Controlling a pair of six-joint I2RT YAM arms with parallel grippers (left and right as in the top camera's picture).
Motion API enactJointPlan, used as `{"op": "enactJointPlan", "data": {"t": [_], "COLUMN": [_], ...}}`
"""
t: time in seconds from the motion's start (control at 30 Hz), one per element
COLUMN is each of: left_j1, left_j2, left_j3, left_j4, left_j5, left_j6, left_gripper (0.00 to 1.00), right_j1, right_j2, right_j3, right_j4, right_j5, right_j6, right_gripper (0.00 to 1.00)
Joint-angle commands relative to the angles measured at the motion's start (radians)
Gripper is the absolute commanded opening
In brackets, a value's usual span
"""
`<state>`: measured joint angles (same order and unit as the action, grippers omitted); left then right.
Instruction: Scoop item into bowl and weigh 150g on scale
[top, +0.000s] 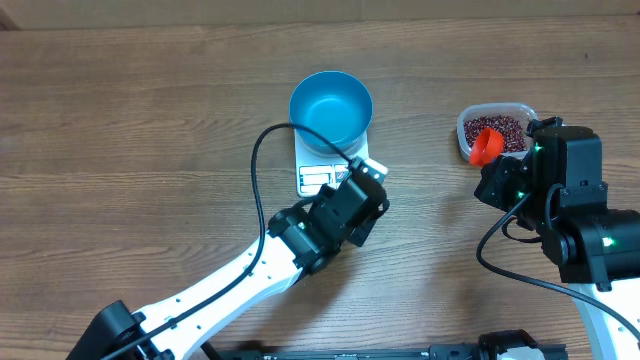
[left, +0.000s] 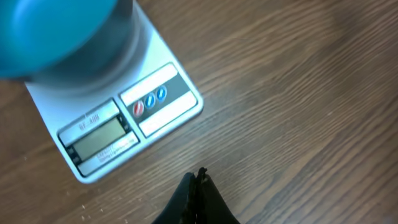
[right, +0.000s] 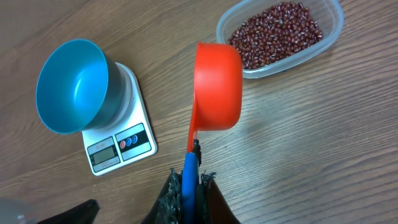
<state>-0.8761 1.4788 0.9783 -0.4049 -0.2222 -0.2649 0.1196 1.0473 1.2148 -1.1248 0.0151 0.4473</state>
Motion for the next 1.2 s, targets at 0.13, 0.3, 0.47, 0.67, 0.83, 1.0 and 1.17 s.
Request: {"op": "enactJointPlan", "data": {"t": [0.13,0.3,0.47,0.67,0.83,1.0,1.17], "left_j1": [0.007,0.018,0.042,0.08,0.081,0.081,0.081], "left_j2": [0.005,0.035,0.053,0.103,0.107,0.118,0.13], "left_j3": [-0.092,-0.093,-0.093,-0.093,-0.093,-0.093,-0.093], "left_j4": [0.1,0.122,0.157,0.197,0.203,0.204,0.213], "left_j5": [-0.048,-0.071,-0.074,-0.061,-0.058,-0.058,-0.058], "left_j6": [-0.058,-0.057,-0.053,-0.053,-0.053,-0.053,-0.053], "left_gripper": [0.04,0.04,0.04,0.04,0.04,0.04,0.04], "right_j1": [0.003,0.003,0.003,0.003,0.003,0.003,0.003], "right_j2": [-0.007,-0.007,-0.007,-0.007,-0.007,-0.007,-0.007], "right_j3": [0.029,0.029,0.029,0.029,0.029,0.029,0.028], "right_j4": [0.015,0.016,0.017,0.016,0.016,0.016,0.016], "right_j5": [0.01,0.01,0.01,0.01,0.01,0.01,0.001], "right_j6": [-0.004,-0.004,-0.004,-0.005,-0.008,-0.007,-0.007], "right_gripper": [0.04,0.04,0.04,0.04,0.04,0.04,0.04]}}
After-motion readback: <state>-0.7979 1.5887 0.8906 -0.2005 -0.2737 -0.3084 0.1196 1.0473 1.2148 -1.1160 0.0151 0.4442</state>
